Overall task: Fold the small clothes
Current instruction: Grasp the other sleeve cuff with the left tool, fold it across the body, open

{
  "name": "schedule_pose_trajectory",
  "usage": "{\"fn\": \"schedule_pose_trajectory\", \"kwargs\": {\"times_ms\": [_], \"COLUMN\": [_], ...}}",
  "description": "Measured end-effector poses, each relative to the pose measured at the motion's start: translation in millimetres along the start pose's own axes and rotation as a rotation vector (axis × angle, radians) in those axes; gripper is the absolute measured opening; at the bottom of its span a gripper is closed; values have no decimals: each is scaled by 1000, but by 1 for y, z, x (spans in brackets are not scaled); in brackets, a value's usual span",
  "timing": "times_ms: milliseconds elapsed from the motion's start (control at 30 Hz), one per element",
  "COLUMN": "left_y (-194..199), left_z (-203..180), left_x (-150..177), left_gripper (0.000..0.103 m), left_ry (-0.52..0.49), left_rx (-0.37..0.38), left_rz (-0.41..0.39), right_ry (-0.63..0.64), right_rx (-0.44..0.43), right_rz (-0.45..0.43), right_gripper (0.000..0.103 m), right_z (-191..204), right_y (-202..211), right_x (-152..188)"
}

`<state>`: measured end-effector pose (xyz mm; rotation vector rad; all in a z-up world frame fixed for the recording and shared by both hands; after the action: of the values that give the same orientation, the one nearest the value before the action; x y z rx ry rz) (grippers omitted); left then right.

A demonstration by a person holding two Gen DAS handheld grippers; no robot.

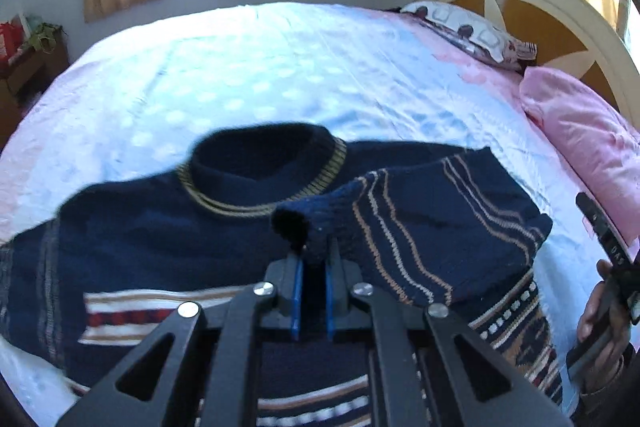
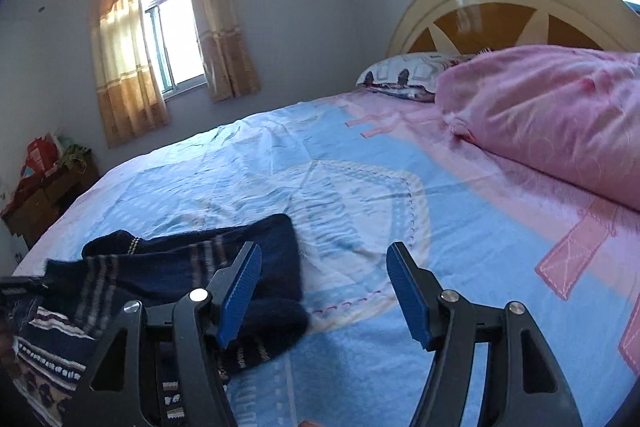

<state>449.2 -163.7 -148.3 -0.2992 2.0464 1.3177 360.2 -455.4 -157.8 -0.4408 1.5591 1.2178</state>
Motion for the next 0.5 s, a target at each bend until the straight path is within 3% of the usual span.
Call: {"fn": "schedule_pose_trajectory", "kwargs": {"times_ms": [367,500], "left_y": [19,21], "left_z": [59,75], "left_x": [6,13], "left_gripper": [9,9], "left_ry": [26,37], "left_rx": [-99,-120], "left_rz": [14,30], "right_ry": [58,110], "right_rx": [-20,-75], "right_rz": [-5,-2], "right_gripper": [66,66], "right_z": [13,28], "right_y": [3,6], "right_x": [7,12]}}
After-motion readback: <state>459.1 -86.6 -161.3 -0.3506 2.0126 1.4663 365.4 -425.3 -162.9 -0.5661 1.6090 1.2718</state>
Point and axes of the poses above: each gripper's, at about its wrist camera, not at the fingertips, and y roughly against the way its jaws point, z to its left, x to its underside, the point moved 8 cm from there along -y, roughly the way its jaws point, and after that the axes turned 13 degrees about x, right-handed, at the moved point
